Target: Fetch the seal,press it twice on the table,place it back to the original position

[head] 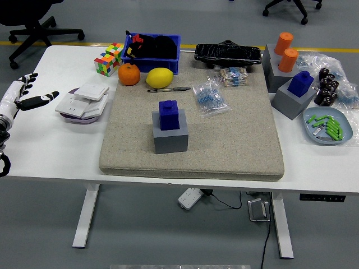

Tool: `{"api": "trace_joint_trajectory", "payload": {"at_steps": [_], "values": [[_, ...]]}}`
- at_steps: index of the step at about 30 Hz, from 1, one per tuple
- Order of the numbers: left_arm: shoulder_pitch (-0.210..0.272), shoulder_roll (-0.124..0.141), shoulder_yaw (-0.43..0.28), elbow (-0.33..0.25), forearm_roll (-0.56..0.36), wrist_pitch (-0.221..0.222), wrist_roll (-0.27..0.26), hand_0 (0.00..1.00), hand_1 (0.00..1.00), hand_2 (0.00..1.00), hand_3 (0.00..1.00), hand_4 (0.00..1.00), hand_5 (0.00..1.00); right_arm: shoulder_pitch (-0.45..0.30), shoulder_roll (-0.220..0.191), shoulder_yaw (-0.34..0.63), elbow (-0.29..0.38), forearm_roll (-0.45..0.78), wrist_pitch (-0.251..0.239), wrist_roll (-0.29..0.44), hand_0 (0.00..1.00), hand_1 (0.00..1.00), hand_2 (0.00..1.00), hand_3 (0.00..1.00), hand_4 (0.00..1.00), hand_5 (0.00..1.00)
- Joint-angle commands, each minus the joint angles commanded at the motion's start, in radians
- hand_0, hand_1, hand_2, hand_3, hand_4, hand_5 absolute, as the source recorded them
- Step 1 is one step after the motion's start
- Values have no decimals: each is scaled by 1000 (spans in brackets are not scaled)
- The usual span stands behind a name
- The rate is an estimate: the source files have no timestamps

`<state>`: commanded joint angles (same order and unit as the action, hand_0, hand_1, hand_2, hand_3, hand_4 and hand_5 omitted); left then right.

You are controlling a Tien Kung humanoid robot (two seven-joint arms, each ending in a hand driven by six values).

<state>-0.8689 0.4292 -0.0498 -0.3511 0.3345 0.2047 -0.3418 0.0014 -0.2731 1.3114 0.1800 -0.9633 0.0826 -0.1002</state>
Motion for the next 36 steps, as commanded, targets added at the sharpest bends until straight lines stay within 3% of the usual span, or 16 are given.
{"api": "trace_joint_trajectory", "payload": {"at_steps": [36], "values": [[0, 9, 9, 4, -1, 0, 3, 919, 947, 946, 940, 848, 366, 2, -4, -30, 0, 16, 4, -2, 731, 687, 659, 619, 724, 526]]}}
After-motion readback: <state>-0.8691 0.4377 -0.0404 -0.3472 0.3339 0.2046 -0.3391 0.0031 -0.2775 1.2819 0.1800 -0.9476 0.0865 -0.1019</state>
